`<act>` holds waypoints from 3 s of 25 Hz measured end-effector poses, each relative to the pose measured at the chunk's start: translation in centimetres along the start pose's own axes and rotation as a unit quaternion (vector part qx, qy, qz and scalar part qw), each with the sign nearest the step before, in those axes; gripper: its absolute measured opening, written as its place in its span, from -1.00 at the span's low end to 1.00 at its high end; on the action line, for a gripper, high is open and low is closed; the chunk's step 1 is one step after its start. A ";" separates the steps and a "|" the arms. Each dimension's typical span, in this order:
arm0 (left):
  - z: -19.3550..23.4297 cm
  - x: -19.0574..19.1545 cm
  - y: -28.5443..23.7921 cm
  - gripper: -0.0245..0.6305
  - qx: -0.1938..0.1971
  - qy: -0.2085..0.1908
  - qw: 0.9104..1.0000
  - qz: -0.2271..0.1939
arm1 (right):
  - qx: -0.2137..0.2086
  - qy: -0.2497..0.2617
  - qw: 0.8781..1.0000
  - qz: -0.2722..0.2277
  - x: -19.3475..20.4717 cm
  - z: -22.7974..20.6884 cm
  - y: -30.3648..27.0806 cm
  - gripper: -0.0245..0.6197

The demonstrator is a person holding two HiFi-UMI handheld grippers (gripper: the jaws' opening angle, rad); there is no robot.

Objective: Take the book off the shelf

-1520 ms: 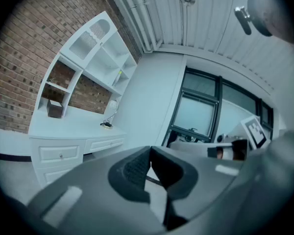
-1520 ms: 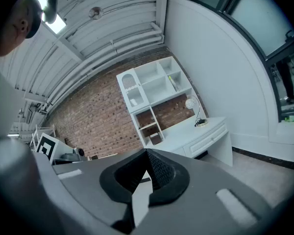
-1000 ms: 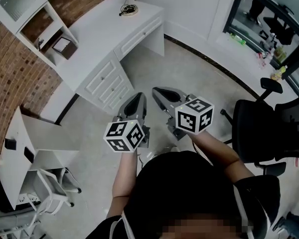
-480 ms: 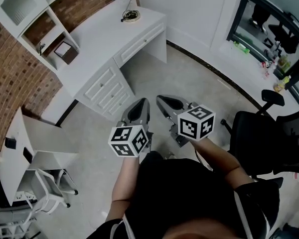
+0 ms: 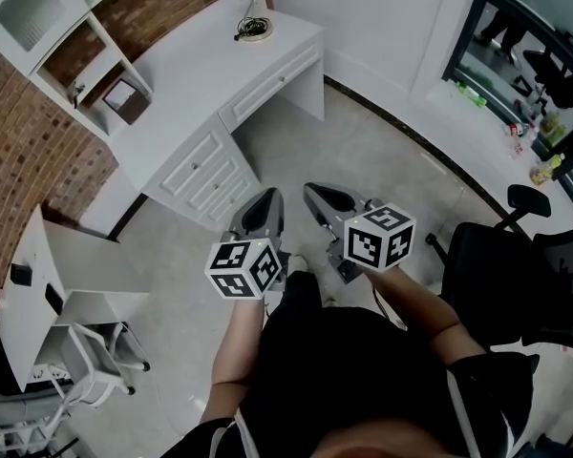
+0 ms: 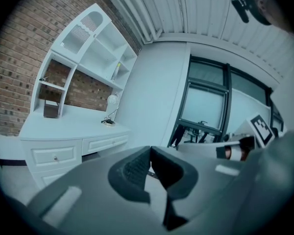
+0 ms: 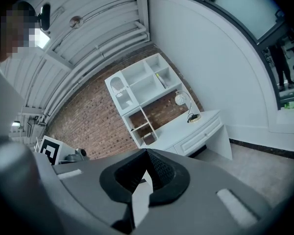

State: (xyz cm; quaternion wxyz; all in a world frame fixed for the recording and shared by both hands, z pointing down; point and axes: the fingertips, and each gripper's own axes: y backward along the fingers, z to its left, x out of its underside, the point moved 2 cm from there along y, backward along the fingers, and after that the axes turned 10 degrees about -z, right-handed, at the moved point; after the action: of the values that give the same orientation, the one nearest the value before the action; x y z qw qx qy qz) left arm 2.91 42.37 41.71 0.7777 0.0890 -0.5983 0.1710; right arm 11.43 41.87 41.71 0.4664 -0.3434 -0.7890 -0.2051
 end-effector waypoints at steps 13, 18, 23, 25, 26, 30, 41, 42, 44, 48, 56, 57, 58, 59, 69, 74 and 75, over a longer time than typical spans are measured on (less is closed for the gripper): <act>6.2 -2.0 -8.7 -0.91 0.030 0.010 0.999 0.007 | 0.037 0.012 0.999 -0.004 -2.8 -4.7 -8.1 -0.93; 9.3 -3.1 -11.4 -0.91 0.037 0.009 0.999 0.011 | 0.039 0.013 0.999 -0.001 -3.3 -5.3 -12.3 -0.93; 11.9 -3.9 -13.4 -0.91 0.044 0.005 0.999 0.014 | 0.041 0.016 0.999 -0.003 -3.8 -6.2 -16.0 -0.93; 13.3 -4.2 -14.2 -0.91 0.046 0.007 0.999 0.015 | 0.041 0.019 0.999 -0.001 -3.8 -6.3 -17.6 -0.93; 13.9 -4.4 -14.5 -0.91 0.046 0.008 0.999 0.017 | 0.041 0.020 0.999 0.001 -3.8 -6.3 -18.3 -0.93; 15.8 -4.3 -15.9 -0.91 0.049 0.012 0.998 0.024 | 0.047 0.023 0.999 0.006 -3.8 -6.9 -20.2 -0.93; 17.9 -5.1 -19.3 -0.91 0.054 0.013 0.998 0.024 | 0.054 0.032 0.998 0.005 -5.5 -9.2 -23.8 -0.93; 17.9 -5.3 -19.5 -0.91 0.055 0.010 0.998 0.022 | 0.052 0.032 0.998 0.005 -5.6 -9.4 -24.2 -0.93; 18.1 -5.5 -20.2 -0.91 0.053 0.004 0.998 0.018 | 0.047 0.031 0.998 0.005 -5.9 -10.0 -24.9 -0.93; 18.9 -6.2 -22.1 -0.91 0.035 -0.003 0.999 0.008 | 0.027 0.032 0.999 0.006 -6.8 -11.3 -26.5 -0.93; 19.3 -7.5 -28.1 -0.91 0.017 -0.006 1.000 -0.003 | 0.002 0.039 0.999 0.002 -10.3 -15.4 -29.6 -0.93; 19.1 -7.7 -28.9 -0.91 0.018 -0.006 1.000 -0.005 | 0.000 0.039 0.999 0.003 -10.8 -16.1 -29.8 -0.93; 18.8 -7.8 -29.7 -0.91 0.019 -0.008 1.000 -0.005 | -0.001 0.039 0.999 0.004 -11.2 -16.7 -30.0 -0.93; 18.5 -7.9 -30.5 -0.91 0.019 -0.011 1.000 -0.005 | -0.003 0.039 0.999 0.004 -11.7 -17.3 -30.2 -0.93; 18.0 -8.6 -37.2 -0.91 0.003 -0.024 1.000 -0.007 | -0.032 0.038 0.999 0.008 -15.2 -22.8 -33.0 -0.93; 17.5 -8.8 -40.1 -0.91 -0.008 -0.025 1.000 -0.014 | -0.048 0.040 0.998 0.014 -16.7 -25.2 -33.9 -0.93; 17.4 -8.7 -40.6 -0.91 -0.010 -0.025 1.000 -0.015 | -0.050 0.040 0.998 0.014 -16.9 -25.6 -34.0 -0.93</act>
State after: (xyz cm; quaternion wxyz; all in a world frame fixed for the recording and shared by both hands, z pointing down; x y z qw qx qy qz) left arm 0.37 -2.59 40.67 0.7659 0.0941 -0.6178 0.1510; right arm 7.29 -3.64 39.13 0.4830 -0.3685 -0.7535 -0.2512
